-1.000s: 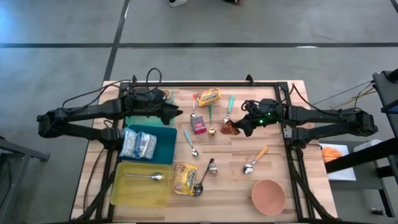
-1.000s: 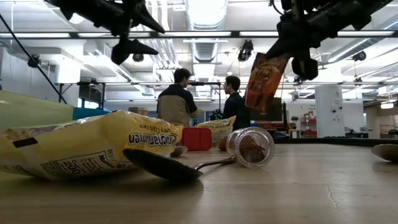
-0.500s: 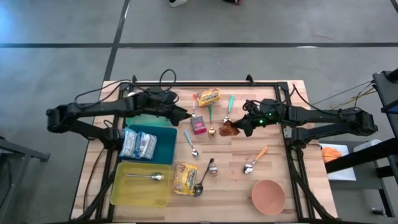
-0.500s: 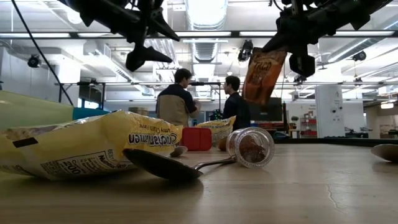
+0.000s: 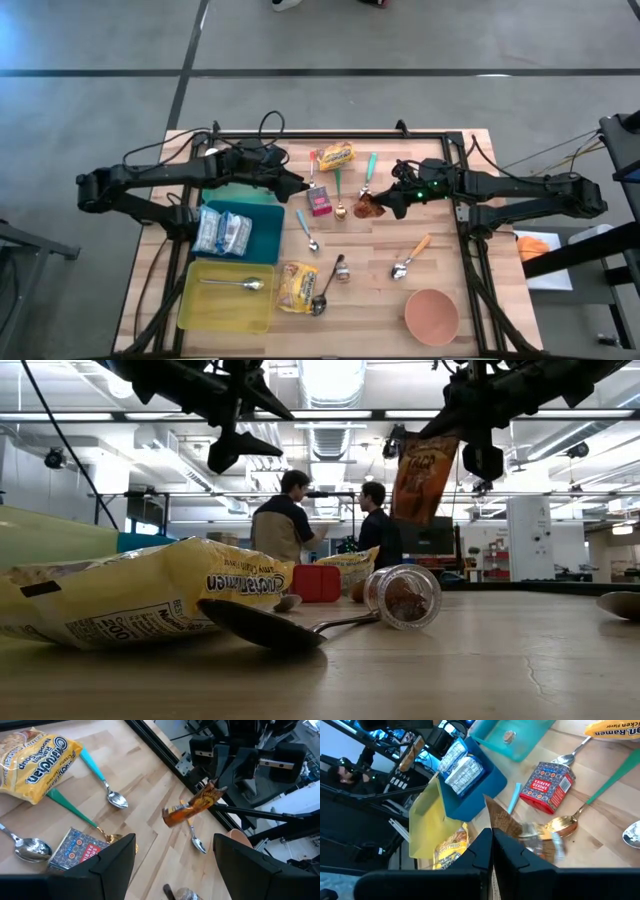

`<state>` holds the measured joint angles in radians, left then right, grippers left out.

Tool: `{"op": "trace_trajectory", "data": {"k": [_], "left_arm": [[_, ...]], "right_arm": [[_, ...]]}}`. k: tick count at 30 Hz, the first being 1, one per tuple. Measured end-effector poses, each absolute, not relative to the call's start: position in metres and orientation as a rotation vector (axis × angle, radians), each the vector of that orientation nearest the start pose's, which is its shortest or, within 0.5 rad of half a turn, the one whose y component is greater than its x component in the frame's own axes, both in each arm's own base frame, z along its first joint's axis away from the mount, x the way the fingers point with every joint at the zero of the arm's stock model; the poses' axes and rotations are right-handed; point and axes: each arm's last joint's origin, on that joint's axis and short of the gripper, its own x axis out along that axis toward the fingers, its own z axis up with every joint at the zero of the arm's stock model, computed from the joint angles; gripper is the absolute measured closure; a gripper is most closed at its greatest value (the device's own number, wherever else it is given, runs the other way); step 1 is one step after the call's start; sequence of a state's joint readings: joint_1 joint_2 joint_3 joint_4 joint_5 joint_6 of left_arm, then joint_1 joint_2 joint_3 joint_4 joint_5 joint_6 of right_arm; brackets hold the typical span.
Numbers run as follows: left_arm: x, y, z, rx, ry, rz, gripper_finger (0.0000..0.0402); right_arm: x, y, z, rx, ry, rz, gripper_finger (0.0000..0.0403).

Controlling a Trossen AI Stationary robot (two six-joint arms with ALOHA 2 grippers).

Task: Pick & Place Food Item
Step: Put the orange seasoning bag into the light blue bin

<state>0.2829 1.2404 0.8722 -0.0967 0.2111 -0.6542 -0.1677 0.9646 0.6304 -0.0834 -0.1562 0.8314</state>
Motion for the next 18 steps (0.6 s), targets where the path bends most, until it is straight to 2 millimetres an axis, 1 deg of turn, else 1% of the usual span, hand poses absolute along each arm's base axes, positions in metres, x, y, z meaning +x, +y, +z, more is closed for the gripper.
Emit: {"op": "trace_trajectory", "data": {"k": [18], "left_arm": [[0.2615,0.0689,0.2783,-0.768,0.416,0.199,0.0131]], "right_arm": [[0.2066,-0.0304,0.2577,0.883,0.385,-0.182,0.0395]]}}
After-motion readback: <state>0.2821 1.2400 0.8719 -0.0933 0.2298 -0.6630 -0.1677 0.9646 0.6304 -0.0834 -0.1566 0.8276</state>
